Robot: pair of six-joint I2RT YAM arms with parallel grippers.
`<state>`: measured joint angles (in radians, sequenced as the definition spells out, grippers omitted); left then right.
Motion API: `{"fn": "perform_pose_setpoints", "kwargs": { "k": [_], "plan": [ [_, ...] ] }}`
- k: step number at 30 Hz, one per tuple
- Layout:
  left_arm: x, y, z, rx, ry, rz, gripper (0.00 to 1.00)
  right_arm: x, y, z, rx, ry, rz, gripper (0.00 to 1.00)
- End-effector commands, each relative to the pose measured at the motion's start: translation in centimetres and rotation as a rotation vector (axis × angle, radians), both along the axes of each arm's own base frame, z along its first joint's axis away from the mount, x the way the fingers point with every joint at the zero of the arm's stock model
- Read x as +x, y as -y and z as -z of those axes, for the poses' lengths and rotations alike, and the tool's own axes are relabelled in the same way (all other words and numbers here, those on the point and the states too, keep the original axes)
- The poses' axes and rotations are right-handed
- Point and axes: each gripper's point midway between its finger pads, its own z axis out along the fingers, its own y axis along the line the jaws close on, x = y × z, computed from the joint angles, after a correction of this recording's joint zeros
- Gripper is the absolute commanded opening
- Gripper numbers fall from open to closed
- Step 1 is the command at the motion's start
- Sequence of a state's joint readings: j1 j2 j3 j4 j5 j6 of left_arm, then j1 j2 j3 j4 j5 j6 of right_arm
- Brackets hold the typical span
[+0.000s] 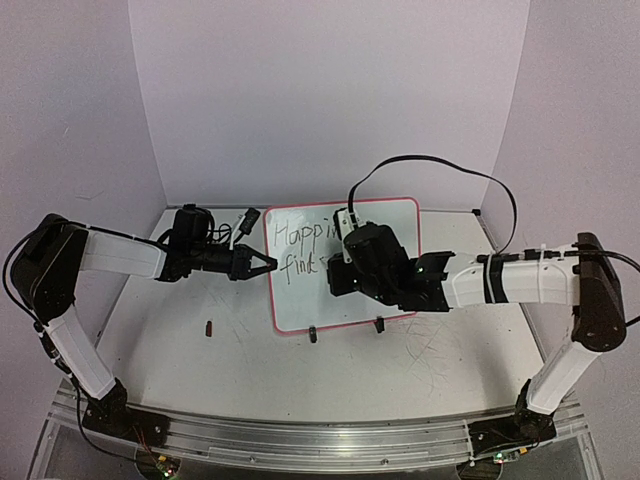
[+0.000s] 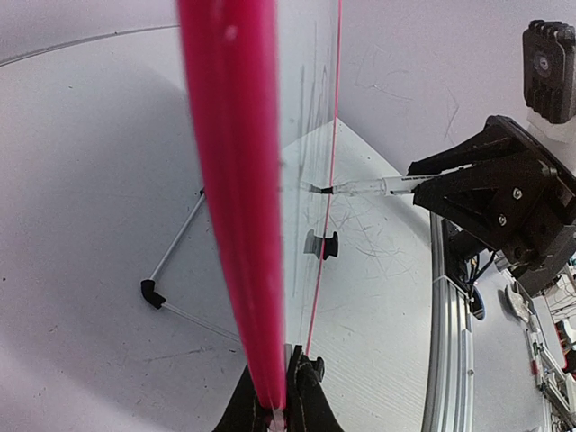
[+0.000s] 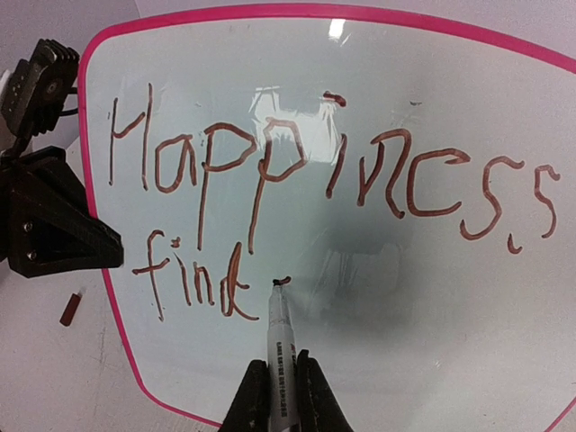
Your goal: Write a sentence on the whiteboard
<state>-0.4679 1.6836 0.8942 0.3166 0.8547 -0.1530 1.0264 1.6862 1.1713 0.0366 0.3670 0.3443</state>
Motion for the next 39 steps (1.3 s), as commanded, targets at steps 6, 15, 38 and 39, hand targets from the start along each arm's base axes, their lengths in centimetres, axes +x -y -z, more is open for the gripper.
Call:
{"fn": "perform_pose_setpoints", "kwargs": {
  "k": [6, 15, 38, 39],
  "plan": [
    [1.4, -0.5, 2.2, 0.101, 0.023, -0.078, 0.00, 0.2, -1.0, -0.2, 0.013, -0.009, -0.023, 0.00],
    [1.3, -0.5, 2.2, 0.101, 0.024, -0.076, 0.00, 0.1, -0.8, 0.2, 0.006, -0.024, -0.021, 0.00],
    [1.5, -0.3, 2.3, 0.100, 0.021, -0.072, 0.00, -0.3, 2.5, 0.6, -0.024, -0.025, 0.088, 0.00],
    [1.5, -0.3, 2.3, 0.100, 0.021, -0.072, 0.00, -0.3, 2.6, 0.7, -0.024, -0.026, 0.091, 0.00]
  ]
}}
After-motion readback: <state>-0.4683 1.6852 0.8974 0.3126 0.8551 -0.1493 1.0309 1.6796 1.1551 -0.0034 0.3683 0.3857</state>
